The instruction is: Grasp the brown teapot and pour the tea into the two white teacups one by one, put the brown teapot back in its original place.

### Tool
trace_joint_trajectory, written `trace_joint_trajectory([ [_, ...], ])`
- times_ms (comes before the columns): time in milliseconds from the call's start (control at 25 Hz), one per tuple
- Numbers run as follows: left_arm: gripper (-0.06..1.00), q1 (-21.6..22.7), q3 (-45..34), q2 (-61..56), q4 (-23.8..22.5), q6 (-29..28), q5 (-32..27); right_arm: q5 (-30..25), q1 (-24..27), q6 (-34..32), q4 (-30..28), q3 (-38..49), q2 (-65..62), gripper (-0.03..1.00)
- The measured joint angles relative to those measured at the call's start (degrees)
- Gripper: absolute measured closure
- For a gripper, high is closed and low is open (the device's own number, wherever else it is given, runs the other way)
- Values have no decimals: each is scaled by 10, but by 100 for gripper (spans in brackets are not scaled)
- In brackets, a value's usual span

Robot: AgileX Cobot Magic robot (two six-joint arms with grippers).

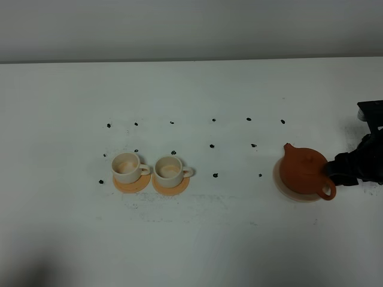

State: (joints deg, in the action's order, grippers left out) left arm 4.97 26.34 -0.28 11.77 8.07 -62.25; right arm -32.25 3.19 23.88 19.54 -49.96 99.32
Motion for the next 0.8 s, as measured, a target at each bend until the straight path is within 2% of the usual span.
trace_joint_trajectory([
  [320, 63, 0, 0, 0, 0, 0, 0, -18, 1, 32, 45, 0, 0, 41],
  [800, 63, 0, 0, 0, 0, 0, 0, -18, 2, 34, 48, 0, 0, 41],
])
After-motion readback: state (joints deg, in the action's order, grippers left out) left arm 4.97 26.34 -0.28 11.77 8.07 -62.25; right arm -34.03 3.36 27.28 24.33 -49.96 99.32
